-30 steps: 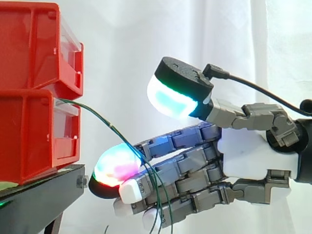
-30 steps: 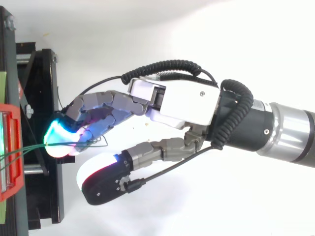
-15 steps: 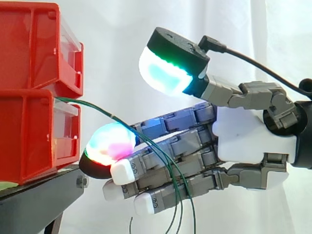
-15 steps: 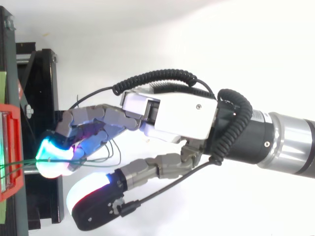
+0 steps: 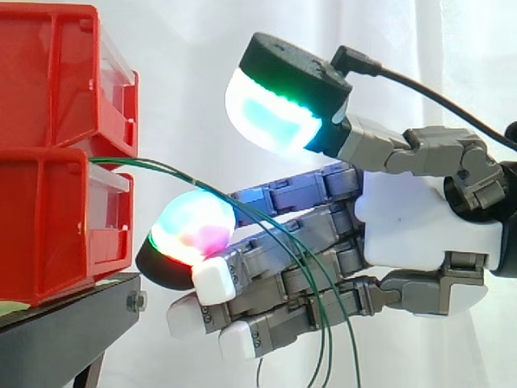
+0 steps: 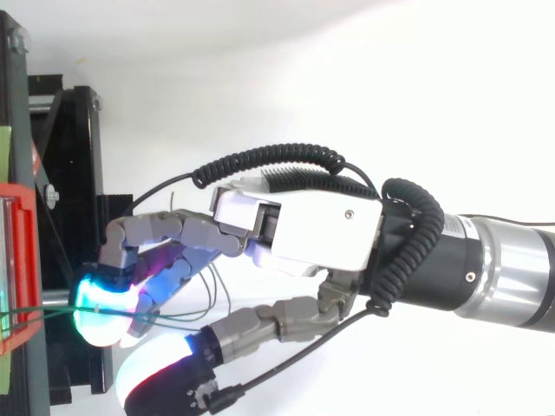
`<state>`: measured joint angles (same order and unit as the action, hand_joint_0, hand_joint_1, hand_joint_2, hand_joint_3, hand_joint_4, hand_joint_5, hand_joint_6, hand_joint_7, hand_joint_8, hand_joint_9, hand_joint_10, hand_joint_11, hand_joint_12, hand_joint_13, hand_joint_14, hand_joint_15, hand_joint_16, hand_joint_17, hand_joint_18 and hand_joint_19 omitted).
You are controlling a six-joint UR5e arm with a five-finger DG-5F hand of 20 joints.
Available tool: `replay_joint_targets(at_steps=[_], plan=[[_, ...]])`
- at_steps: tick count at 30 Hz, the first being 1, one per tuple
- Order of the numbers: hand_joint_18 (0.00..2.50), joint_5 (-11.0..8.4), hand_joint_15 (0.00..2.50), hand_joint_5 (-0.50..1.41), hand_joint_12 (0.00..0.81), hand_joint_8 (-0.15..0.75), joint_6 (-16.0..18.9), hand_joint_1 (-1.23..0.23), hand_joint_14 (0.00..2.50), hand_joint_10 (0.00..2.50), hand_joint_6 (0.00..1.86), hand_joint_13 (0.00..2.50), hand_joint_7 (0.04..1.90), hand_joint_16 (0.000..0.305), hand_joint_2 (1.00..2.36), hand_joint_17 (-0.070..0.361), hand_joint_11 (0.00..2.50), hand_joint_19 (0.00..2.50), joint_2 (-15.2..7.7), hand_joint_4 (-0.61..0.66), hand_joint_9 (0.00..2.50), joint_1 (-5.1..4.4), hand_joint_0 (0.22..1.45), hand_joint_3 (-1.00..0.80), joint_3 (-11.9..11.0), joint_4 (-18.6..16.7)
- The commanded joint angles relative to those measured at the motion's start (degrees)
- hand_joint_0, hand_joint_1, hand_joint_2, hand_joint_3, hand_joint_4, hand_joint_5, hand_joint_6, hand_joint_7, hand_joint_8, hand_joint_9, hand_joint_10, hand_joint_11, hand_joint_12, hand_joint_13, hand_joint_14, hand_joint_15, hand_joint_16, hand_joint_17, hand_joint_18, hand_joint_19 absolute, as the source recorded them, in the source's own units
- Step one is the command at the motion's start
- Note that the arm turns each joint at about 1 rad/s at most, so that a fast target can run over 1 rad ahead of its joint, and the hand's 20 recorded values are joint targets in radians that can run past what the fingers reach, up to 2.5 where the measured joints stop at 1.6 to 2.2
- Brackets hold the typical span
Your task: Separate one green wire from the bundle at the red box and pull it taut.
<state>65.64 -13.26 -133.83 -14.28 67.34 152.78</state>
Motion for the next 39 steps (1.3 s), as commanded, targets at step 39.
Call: replay_joint_targets(at_steps=[39], plan=[[0.75,1.07,0.33,-0.16,0.357,0.352,1.7,-0.50,0.01,0.02,0.85,0.79,1.09,0.048,1.02,0.108,0.66,0.34,0.1,0.20,0.98,2.33,0.57,-0.25,-2.8,5.2]])
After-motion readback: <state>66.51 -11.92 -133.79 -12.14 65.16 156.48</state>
